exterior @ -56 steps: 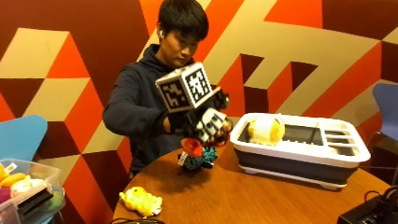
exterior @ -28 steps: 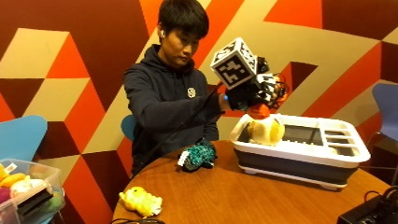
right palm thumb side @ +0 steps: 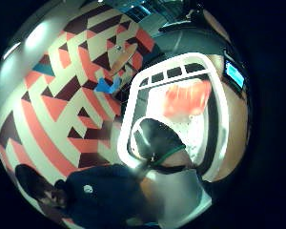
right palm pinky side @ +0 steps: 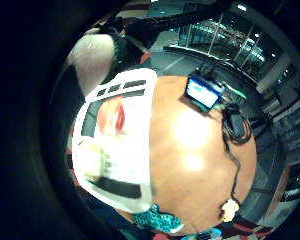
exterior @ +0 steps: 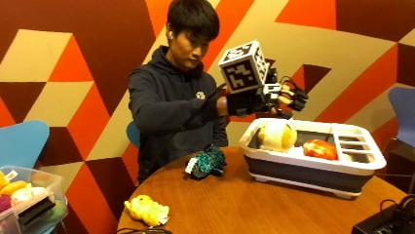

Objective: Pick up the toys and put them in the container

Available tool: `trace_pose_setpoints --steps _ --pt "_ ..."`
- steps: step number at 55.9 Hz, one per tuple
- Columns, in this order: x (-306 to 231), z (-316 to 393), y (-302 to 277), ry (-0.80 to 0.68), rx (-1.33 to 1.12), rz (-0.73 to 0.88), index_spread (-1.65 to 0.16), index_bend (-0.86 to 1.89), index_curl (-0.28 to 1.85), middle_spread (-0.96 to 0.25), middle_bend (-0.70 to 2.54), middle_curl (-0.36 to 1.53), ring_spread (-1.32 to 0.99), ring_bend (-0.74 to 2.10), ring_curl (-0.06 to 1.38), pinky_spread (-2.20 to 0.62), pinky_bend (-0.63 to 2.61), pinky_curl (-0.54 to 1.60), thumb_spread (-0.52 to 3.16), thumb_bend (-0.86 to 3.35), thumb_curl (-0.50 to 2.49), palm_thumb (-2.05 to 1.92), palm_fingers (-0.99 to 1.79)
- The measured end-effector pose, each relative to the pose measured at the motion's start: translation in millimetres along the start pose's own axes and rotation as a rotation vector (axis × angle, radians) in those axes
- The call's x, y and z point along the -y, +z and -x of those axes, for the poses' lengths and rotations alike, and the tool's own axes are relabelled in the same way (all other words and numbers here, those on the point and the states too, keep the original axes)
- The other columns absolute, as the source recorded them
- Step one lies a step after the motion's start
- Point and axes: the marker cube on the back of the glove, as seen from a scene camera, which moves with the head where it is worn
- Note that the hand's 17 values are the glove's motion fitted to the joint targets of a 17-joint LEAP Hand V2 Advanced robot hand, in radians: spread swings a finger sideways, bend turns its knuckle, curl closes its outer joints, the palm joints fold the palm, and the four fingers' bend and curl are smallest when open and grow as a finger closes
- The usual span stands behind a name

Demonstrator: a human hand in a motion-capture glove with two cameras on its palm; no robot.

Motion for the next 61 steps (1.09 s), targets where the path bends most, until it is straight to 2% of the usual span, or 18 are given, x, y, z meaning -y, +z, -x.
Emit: trace_pose_setpoints --steps 13,18,26,36,45,52,55,58,60,61 --pt "-113 -28 -28 -0.046 -0.134 0.258 -0.28 0.23 0.62 -0.05 0.35 0.53 -0.11 0.61 0.37 0.01 0.83 0.44 1.23 -0.02 0.55 0.08 -0.05" --pt "-165 -42 -14 -0.017 -0.143 0.354 -0.28 0.18 0.59 -0.05 0.30 0.51 -0.09 0.44 0.32 0.02 0.83 0.42 1.21 -0.04 0.50 0.03 -0.16" --pt "-228 -71 23 0.076 -0.172 0.487 -0.27 0.13 0.52 -0.04 0.23 0.48 -0.07 0.33 0.29 0.03 0.76 0.40 1.17 -0.03 0.45 -0.01 -0.14" --pt "-251 -75 59 0.044 -0.242 0.588 -0.26 0.15 0.47 -0.03 0.19 0.46 -0.05 0.23 0.27 0.03 0.70 0.37 1.17 -0.01 0.42 0.05 -0.11" --pt "-242 -65 90 -0.030 -0.243 0.556 -0.26 0.13 0.43 -0.03 0.18 0.44 -0.05 0.21 0.27 0.03 0.67 0.36 1.20 0.01 0.41 0.14 -0.07" --pt "-237 -64 110 -0.061 -0.259 0.494 -0.26 0.06 0.36 -0.05 0.22 0.44 -0.11 0.51 0.33 0.00 0.69 0.35 1.21 0.01 0.40 0.20 0.20" --pt "-237 -65 114 -0.083 -0.258 0.444 -0.27 0.05 0.32 -0.07 0.25 0.45 -0.17 0.69 0.37 -0.06 0.76 0.35 1.21 0.01 0.39 0.23 0.40" --pt "-237 -66 114 -0.107 -0.264 0.384 -0.26 0.10 0.30 -0.09 0.33 0.47 -0.22 0.76 0.39 -0.15 0.81 0.35 1.24 0.04 0.40 0.29 0.60" --pt "-237 -68 114 -0.118 -0.269 0.362 -0.25 0.15 0.31 -0.12 0.43 0.51 -0.26 0.83 0.41 -0.22 0.81 0.35 1.29 0.08 0.41 0.35 0.88" --pt "-238 -69 113 -0.119 -0.269 0.356 -0.25 0.15 0.30 -0.12 0.44 0.51 -0.27 0.84 0.41 -0.24 0.82 0.35 1.30 0.09 0.41 0.37 0.90"
